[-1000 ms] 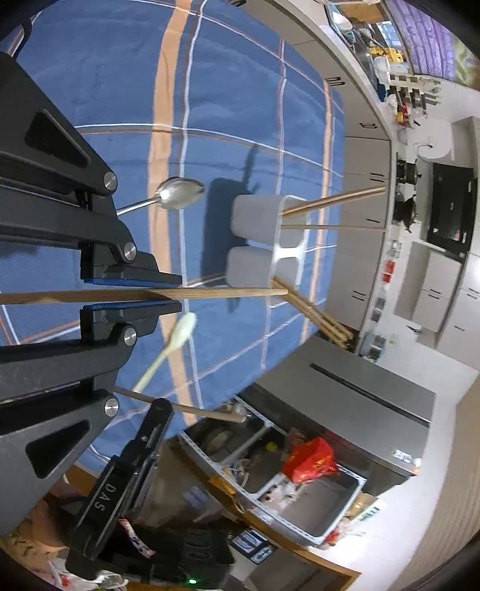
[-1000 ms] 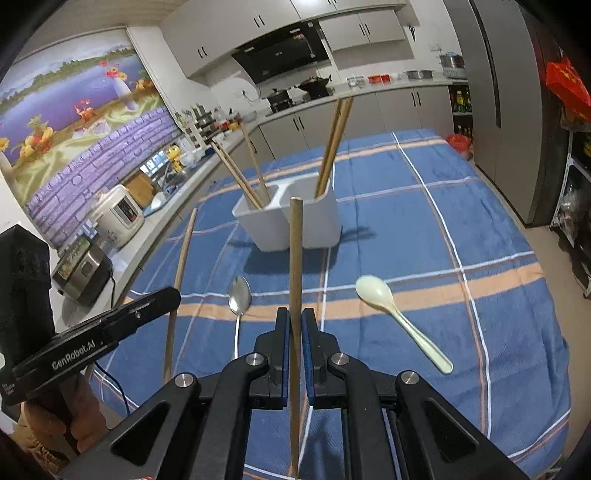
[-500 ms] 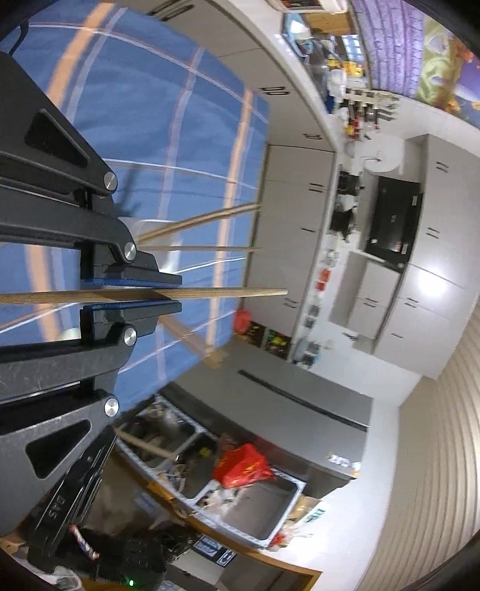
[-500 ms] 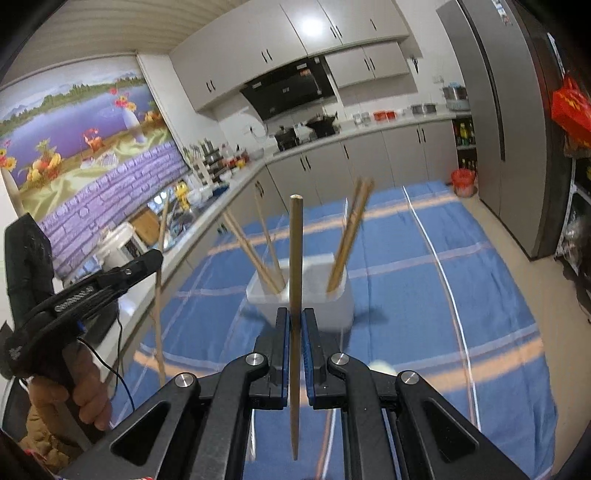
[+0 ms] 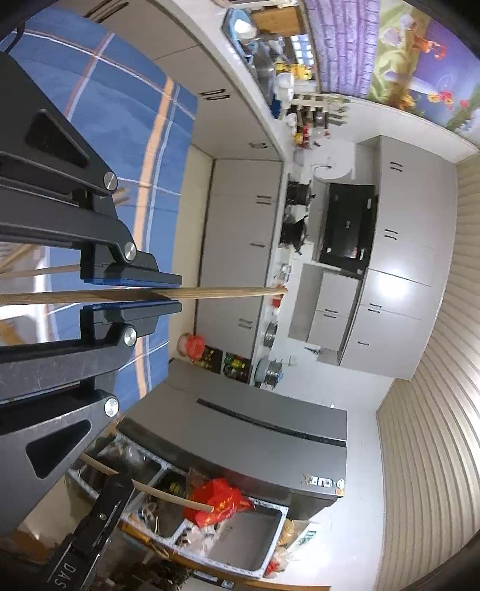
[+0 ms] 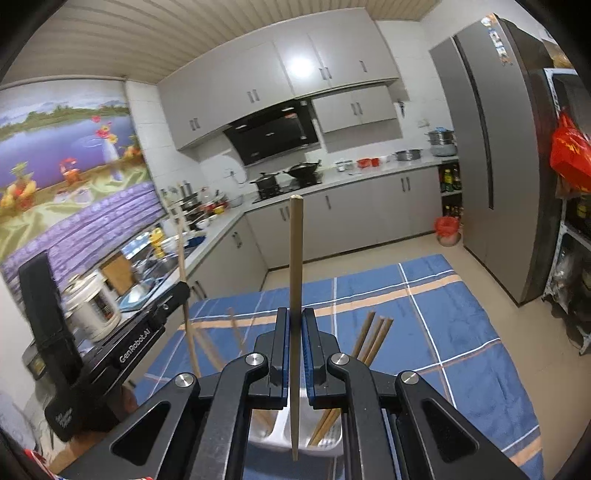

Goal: Organize utensils
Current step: 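Lower the chopsticks into the caddy and open both grippers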

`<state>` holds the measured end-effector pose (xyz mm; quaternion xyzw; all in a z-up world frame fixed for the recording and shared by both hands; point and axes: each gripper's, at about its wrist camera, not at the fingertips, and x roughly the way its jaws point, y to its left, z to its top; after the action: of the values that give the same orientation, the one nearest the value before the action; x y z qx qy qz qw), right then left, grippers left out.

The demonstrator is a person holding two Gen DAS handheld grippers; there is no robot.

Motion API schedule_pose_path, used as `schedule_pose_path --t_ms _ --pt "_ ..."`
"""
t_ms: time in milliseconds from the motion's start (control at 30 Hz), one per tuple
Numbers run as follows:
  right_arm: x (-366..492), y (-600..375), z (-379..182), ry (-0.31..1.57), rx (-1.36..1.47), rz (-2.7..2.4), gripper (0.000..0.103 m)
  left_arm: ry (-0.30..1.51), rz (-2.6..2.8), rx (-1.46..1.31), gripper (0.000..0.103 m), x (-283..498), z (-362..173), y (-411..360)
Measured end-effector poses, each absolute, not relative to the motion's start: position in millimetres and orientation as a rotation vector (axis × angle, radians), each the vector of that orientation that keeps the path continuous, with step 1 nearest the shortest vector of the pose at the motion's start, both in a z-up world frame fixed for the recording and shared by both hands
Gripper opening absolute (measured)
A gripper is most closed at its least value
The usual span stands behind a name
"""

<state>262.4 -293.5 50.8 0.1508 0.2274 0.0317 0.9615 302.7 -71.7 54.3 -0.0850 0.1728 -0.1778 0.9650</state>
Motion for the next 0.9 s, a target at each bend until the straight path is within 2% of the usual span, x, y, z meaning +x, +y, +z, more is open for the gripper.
schedule_pose_path --t_ms 167,433,633,800,900 --pt "284.5 -292.0 34.1 0.481 0.309 0.020 0.007 0.315 -0.342 -0.106 0.006 320.4 39.7 -90.4" --pt "299.2 -285.1 -6.2 0.583 0.285 0.020 0.007 0.423 -0.355 -0.086 0.006 332.4 1.2 -100.2" --pt "298.9 -284.2 -26.8 0.640 0.283 0.044 0.008 0.456 -0.346 -0.081 0.006 328.4 -6.1 -98.2" --pt "293.6 -287.1 -25.0 0.641 0.293 0.055 0.022 0.472 -0.337 -0.097 0.008 316.9 2.1 -91.3" --pt "283.9 -290.0 -19.4 0.627 0.295 0.063 0.023 0.470 -0.327 -0.103 0.011 303.6 9.2 -82.9"
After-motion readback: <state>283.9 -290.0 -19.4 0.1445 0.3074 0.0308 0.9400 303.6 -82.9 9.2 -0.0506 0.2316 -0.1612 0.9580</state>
